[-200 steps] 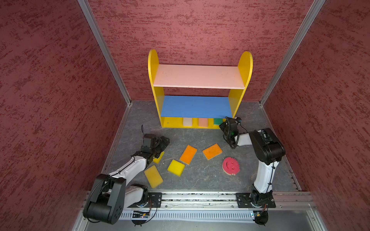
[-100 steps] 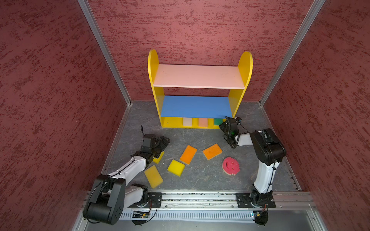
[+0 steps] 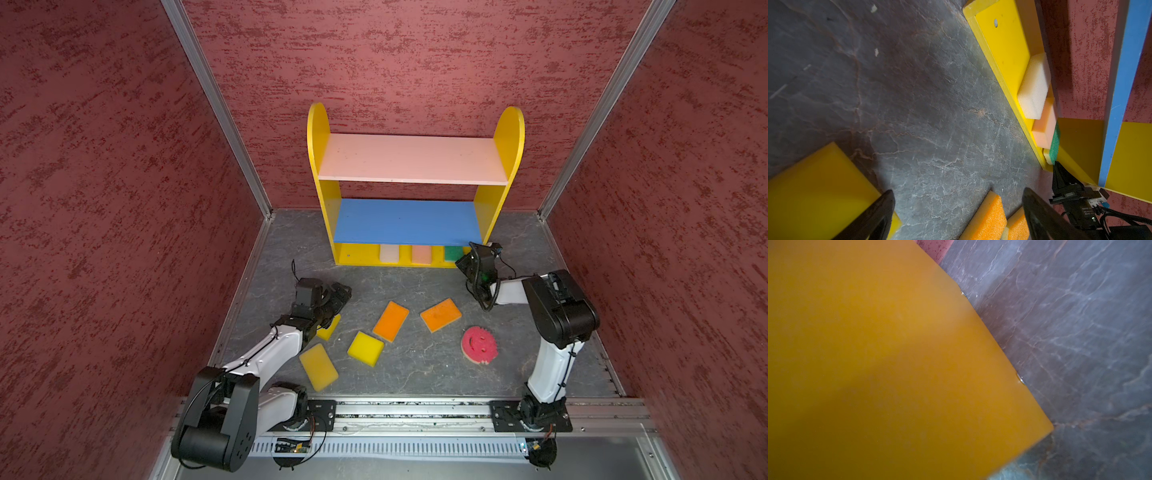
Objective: Place and organize the cleaning sponges onto the shelf
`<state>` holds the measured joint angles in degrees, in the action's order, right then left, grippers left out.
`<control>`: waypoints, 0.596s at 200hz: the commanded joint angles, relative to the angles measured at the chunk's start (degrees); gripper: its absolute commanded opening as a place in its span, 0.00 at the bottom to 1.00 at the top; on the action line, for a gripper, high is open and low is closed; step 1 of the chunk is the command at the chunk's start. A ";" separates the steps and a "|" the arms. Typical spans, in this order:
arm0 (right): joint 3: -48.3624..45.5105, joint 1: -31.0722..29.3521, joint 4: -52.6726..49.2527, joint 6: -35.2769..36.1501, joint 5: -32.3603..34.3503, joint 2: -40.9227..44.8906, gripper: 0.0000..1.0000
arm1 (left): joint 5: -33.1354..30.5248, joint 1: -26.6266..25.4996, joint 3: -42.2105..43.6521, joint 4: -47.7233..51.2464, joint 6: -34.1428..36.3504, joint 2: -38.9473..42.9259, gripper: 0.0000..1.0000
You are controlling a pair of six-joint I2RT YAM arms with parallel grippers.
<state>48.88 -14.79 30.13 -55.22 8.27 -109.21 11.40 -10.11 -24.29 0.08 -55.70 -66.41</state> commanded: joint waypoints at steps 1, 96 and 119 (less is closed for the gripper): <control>-1.00 0.09 0.45 0.06 -0.79 1.76 0.00 | -0.46 0.35 0.65 1.19 0.03 1.36 0.95; -2.61 0.40 1.15 -0.11 -0.70 2.67 0.00 | -0.90 0.00 0.56 2.03 -0.28 1.99 0.95; -2.46 0.44 1.42 -0.36 -0.79 2.19 0.00 | -1.03 -0.09 0.47 2.03 -0.44 2.02 0.95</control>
<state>46.70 -14.52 30.26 -55.20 7.75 -107.98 11.31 -10.15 -24.25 1.69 -55.77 -65.06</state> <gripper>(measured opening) 0.046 0.952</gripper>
